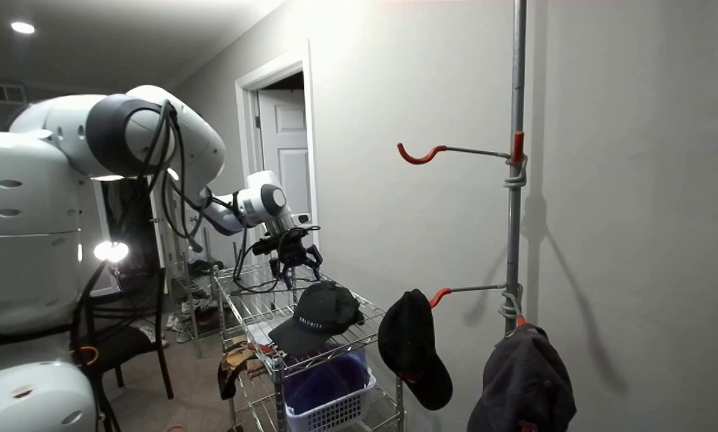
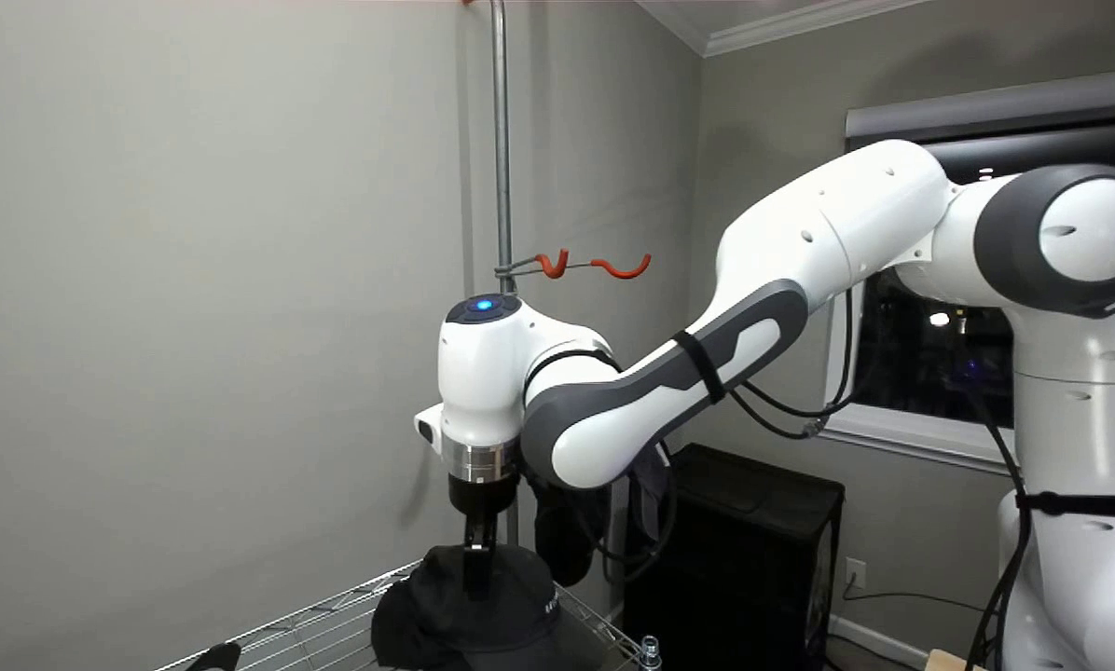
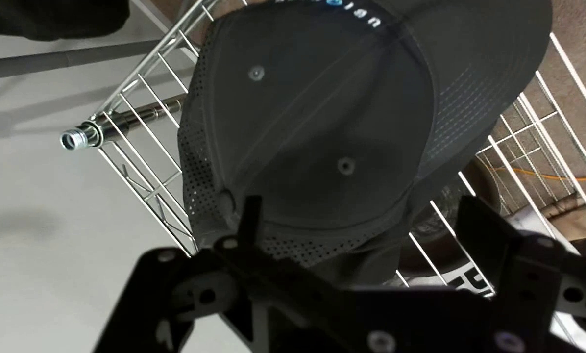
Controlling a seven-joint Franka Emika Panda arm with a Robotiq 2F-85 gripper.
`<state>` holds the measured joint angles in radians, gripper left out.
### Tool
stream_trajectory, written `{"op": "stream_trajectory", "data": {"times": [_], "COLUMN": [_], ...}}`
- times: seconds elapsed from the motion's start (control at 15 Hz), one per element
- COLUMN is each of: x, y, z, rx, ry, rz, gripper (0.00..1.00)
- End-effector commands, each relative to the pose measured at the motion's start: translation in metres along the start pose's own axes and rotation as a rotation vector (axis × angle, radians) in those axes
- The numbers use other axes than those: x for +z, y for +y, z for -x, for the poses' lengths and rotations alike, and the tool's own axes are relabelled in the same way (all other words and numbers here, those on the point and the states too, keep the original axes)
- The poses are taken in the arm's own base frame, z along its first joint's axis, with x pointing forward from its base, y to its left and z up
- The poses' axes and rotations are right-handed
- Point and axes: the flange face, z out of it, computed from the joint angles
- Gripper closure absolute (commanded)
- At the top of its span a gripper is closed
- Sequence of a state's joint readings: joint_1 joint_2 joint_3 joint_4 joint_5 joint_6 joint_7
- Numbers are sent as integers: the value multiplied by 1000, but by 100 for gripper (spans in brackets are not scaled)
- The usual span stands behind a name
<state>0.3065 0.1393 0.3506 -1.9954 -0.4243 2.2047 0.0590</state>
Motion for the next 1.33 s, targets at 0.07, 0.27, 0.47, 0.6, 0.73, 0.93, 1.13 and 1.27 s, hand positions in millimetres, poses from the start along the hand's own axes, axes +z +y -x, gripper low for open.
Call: {"op": "stream_trajectory", "data": {"times": [0.07, 0.27, 0.47, 0.6, 0.73, 0.93, 1.13, 1.27], "x": [33, 52, 58, 55, 50, 42, 34, 27], "y": [17, 20, 18, 19, 22, 27, 32, 37], "z": [-17, -21, -23, -23, -23, -24, -23, -22], "rx": [26, 31, 34, 39, 46, 57, 76, 95], "ry": [-55, -78, -84, -83, -79, -71, -67, -72], "rz": [-6, -17, -26, -25, -19, -9, 2, 19], "gripper": [0, 18, 39, 54, 66, 85, 98, 99]}}
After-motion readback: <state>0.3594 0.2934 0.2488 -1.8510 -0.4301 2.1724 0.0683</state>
